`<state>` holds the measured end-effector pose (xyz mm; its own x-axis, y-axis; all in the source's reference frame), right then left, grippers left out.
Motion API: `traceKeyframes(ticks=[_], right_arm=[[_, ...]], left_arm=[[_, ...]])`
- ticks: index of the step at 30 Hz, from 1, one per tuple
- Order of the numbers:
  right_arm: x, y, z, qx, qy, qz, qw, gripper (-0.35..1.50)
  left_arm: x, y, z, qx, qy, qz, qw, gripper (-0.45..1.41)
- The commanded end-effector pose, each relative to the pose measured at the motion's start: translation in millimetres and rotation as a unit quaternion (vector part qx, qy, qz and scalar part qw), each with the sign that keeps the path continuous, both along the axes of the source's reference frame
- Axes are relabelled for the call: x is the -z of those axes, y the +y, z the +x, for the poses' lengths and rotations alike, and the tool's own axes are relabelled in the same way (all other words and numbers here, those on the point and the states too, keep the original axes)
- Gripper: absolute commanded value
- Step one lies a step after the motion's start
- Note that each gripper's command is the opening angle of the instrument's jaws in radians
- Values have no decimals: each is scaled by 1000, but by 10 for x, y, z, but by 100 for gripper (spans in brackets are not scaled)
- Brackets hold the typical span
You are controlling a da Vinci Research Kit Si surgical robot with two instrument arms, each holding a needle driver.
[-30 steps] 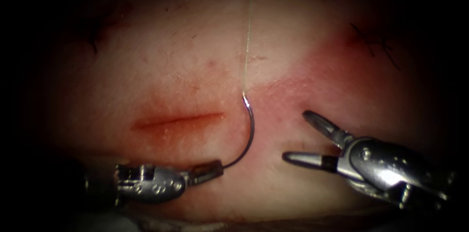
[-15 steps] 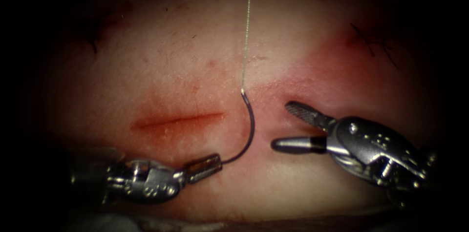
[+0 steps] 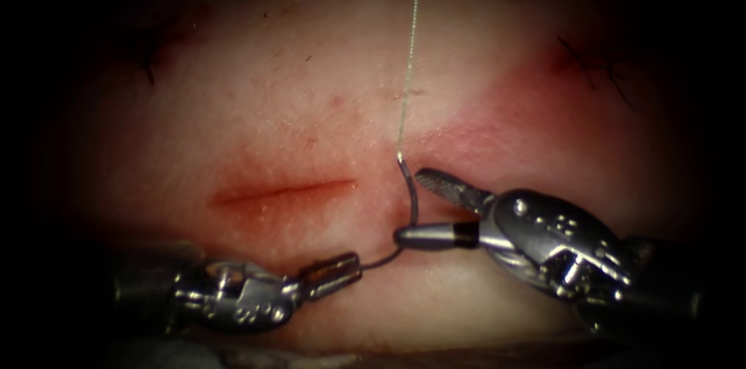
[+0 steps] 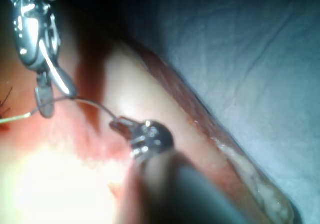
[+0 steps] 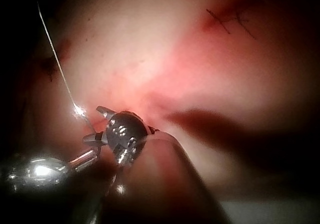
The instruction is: Wound Closure
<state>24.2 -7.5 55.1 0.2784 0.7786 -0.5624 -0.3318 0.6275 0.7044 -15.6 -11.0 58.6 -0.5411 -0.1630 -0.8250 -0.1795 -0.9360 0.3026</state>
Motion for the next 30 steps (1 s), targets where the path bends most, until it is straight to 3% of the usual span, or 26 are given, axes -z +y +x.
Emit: traceKeyframes(ticks=[1,3,4,6,14,17,18,20,21,22,24,26,30], right_arm=[[-6,-5,9,0,2,3,1000,91],[-6,-5,9,0,1,6,1000,66],[-5,-5,9,1,1,7,1000,40],[-5,-4,8,0,-1,6,1000,-35],[1,4,0,-15,-12,3,1000,-35],[0,8,-7,-15,-9,3,1000,-35],[-1,9,-11,-11,-8,-2,1000,-35],[-2,10,-14,-4,-7,-13,1000,-35],[-3,11,-15,2,-6,-17,1000,-35],[-3,12,-16,9,-2,-20,1000,-35],[-5,14,-18,24,7,-30,999,-35],[-7,17,-18,50,19,-48,997,-35],[-9,22,-18,82,34,-70,994,-35]], left_arm=[[-5,-6,-5,-2,0,0,1000,-45],[-5,-6,-5,-2,0,0,1000,-45],[-5,-5,-5,-2,0,0,1000,-45],[-5,-5,-5,-3,-1,1,1000,-45],[-6,-4,-8,-13,-10,-1,1000,-40],[-5,-2,-7,-17,-27,14,999,-6],[-3,1,-5,-13,-40,34,999,24],[2,6,-4,-9,-61,62,996,54],[4,8,-3,-5,-73,85,994,78],[8,11,-1,7,-92,126,988,96],[16,14,3,15,-116,181,977,111],[31,23,12,-11,-158,251,955,113],[50,46,22,-54,-168,333,926,104]])
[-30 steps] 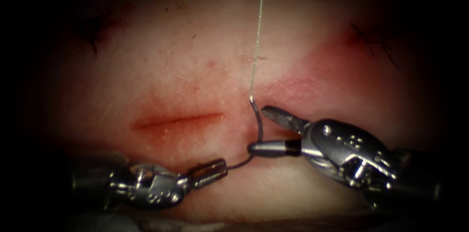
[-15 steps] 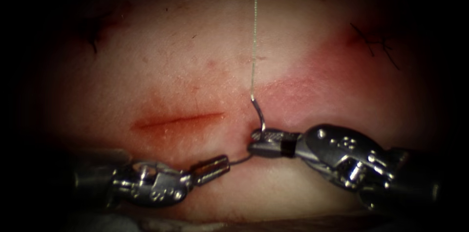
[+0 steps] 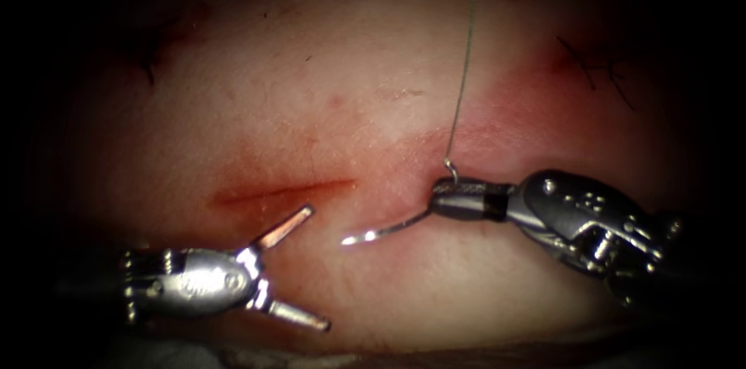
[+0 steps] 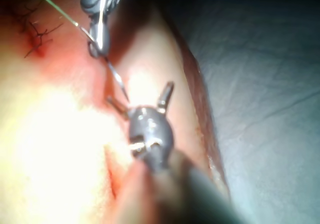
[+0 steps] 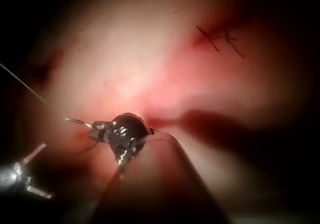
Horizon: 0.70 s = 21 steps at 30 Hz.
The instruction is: Wound Closure
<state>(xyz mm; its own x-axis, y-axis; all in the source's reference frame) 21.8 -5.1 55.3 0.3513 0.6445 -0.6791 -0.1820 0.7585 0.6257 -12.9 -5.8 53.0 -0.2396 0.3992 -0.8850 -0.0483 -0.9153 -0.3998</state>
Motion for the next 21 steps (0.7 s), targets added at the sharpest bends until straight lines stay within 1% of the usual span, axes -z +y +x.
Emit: traceKeyframes(ticks=[1,5,6,8,9,16,19,21], right_arm=[[-8,-1,6,12,9,-10,1000,-35],[-6,3,10,52,29,-36,998,-35],[-5,4,13,70,40,-50,995,-35],[-4,4,16,94,53,-65,992,-35],[-4,3,20,112,61,-76,989,-35],[1,-3,34,149,76,-120,978,-35],[7,-8,43,165,85,-149,971,-35],[9,-11,48,173,91,-170,966,-35]], left_arm=[[-3,0,-4,-8,3,21,1000,101],[3,13,-2,-29,19,73,997,96],[3,17,-3,-39,24,92,995,94],[2,19,-3,-47,33,110,992,94],[0,22,-5,-53,49,128,989,93],[-14,29,-11,-44,88,183,978,91],[-21,28,-19,-43,111,206,971,91],[-24,25,-25,-41,120,213,969,91]])
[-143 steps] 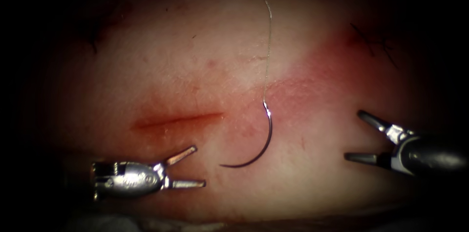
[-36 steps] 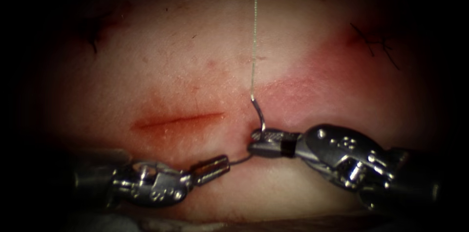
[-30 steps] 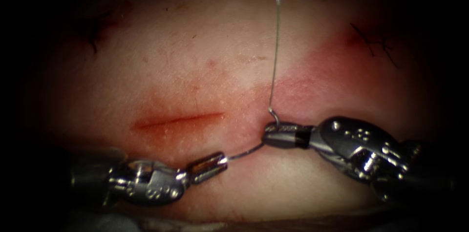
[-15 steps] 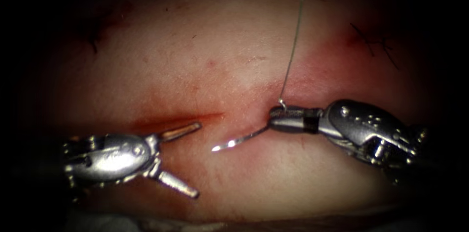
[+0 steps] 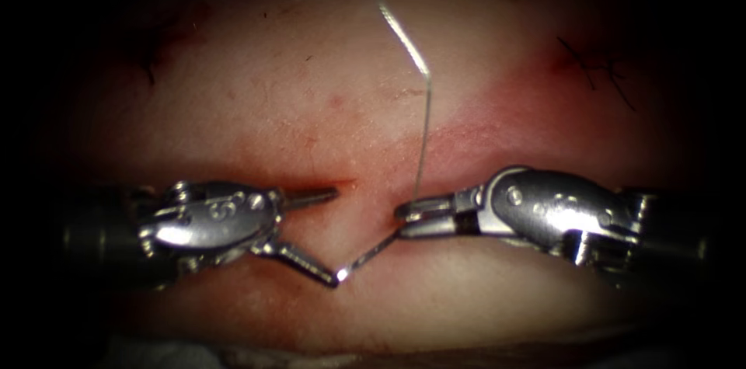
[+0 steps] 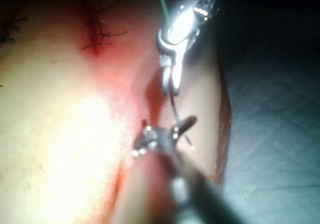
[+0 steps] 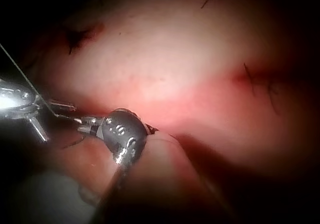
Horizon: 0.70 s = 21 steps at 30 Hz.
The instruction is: Wound Closure
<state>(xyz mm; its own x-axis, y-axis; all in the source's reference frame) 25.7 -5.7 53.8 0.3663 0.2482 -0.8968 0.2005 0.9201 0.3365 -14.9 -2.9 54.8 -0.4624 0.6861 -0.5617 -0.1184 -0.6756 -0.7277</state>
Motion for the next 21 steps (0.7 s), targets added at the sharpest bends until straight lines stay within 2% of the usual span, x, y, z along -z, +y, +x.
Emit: traceKeyframes(ticks=[1,10,16,18,19,21], right_arm=[[-3,-6,13,6,8,-15,1000,-35],[15,-9,28,28,33,-63,997,-35],[22,-13,30,41,44,-78,995,-35],[23,-13,31,42,46,-80,995,-35],[23,-14,31,43,47,-83,994,-35],[23,-13,31,45,46,-83,994,-35]], left_arm=[[-9,-8,-11,-5,4,8,1000,91],[-22,-24,-24,-35,12,20,999,86],[-25,-25,-22,-53,16,24,998,71],[-25,-26,-23,-60,13,24,998,57],[-26,-27,-23,-67,11,25,997,36],[-27,-31,-23,-78,13,28,997,7]])
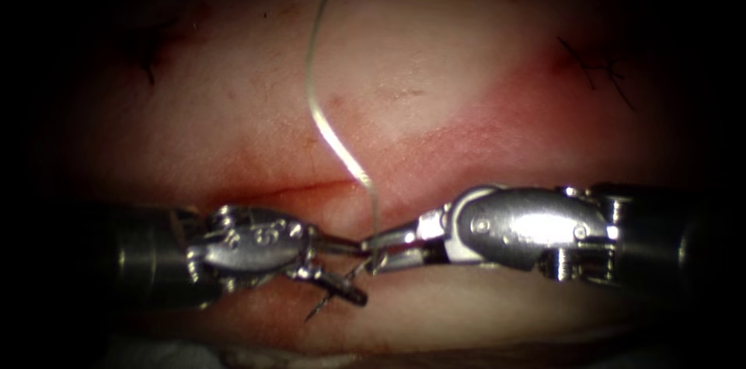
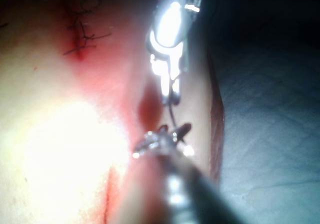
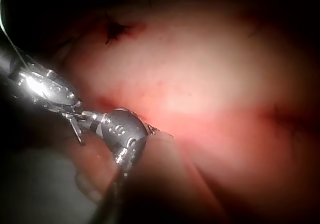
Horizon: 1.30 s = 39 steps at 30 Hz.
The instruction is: Wound Closure
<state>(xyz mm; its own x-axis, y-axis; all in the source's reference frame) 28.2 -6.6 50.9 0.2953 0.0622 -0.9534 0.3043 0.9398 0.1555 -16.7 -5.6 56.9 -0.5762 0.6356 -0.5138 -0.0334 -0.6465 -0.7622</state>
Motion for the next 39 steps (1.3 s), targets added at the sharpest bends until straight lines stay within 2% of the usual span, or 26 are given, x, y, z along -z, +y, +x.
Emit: traceKeyframes(ticks=[1,3,8,9,10,11,12,13,15,17,20,24,26,28,30,39], right_arm=[[-7,-3,7,1,0,1,1000,-35],[-6,-4,7,2,0,1,1000,-35],[-6,-3,6,2,-8,9,1000,-35],[-7,-2,5,-16,-18,17,1000,-8],[-7,-2,5,-35,-25,20,999,41],[-7,-2,4,-45,-28,20,998,59],[-6,0,3,-84,-39,33,995,108],[-6,2,3,-102,-38,34,994,121],[-2,9,-1,-145,-29,39,988,133],[2,14,-5,-190,-22,44,981,140],[6,18,-6,-227,-21,45,973,140],[16,7,2,-336,-41,1,941,136],[19,5,8,-352,-59,-29,934,133],[20,5,13,-366,-74,-38,927,120],[21,6,16,-374,-81,-43,923,118],[22,5,31,-362,-83,-51,927,115]], left_arm=[[-7,-8,-6,-10,2,7,1000,-22],[-8,-11,-6,-15,-1,16,1000,-42],[-6,-8,-2,-11,6,54,998,-45],[-6,-4,-1,5,5,63,998,-45],[-6,-3,-1,12,6,66,998,-45],[-6,-2,0,20,5,69,997,-45],[-6,1,1,41,2,85,996,-45],[-6,1,1,49,-3,90,995,-45],[-5,4,2,79,-17,113,990,-45],[-5,6,1,107,-31,130,985,-45],[-6,9,0,136,-32,143,980,-45],[-6,15,0,193,-47,156,967,-45],[-5,16,-1,208,-48,153,965,-45],[-3,14,-2,220,-51,152,962,-45],[-2,13,-2,229,-52,151,960,-45],[-1,12,-8,233,-53,136,962,-45]])
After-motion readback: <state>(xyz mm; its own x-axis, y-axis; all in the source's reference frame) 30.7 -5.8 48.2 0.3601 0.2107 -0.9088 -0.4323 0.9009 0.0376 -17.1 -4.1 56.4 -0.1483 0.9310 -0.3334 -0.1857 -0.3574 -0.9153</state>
